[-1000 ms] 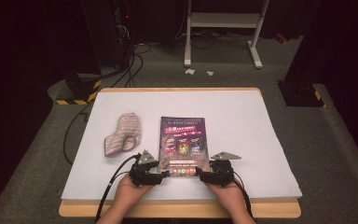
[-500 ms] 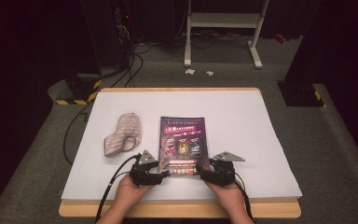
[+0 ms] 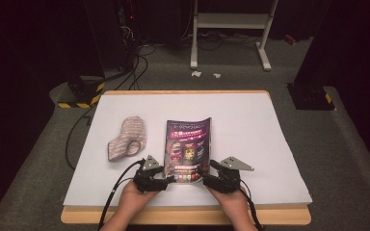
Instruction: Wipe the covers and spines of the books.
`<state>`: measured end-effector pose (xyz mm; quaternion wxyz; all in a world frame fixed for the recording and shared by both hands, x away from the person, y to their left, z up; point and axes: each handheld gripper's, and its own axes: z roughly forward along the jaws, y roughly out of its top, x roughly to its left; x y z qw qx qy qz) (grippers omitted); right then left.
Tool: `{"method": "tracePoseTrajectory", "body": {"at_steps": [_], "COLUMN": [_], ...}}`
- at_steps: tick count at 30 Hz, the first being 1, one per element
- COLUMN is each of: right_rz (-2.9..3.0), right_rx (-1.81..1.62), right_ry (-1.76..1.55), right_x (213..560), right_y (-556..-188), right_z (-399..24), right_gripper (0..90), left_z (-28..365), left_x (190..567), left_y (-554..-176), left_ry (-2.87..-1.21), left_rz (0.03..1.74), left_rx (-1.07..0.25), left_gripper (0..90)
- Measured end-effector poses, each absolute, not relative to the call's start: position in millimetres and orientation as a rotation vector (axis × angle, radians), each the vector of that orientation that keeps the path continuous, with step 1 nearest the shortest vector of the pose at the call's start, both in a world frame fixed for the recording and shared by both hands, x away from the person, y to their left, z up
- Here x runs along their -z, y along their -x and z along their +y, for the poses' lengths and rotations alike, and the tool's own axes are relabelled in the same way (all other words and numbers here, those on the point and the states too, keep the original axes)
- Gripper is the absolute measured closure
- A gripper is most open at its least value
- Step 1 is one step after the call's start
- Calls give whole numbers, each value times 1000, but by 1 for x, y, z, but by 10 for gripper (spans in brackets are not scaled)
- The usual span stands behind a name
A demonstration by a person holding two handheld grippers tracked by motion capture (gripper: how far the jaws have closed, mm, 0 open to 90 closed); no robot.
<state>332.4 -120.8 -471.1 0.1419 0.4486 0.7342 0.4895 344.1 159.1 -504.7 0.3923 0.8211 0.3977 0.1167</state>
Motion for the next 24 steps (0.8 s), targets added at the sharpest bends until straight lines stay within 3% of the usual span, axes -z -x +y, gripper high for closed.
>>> {"method": "tracePoseTrajectory", "body": {"at_steps": [21, 24], "right_rz": [2128, 2176], "right_rx": [-1391, -1415], "right_ry": [-1291, -1306], "right_x": [476, 479], "right_y": [-326, -326], "right_z": [-118, -116], "right_gripper": [404, 457], "left_z": [160, 160], "left_x": [505, 506], "left_y": [-344, -344], "left_ry": [-2078, -2070], "left_rz": [1010, 1016], "left_rx": [-294, -292], "left_gripper": [411, 412]}}
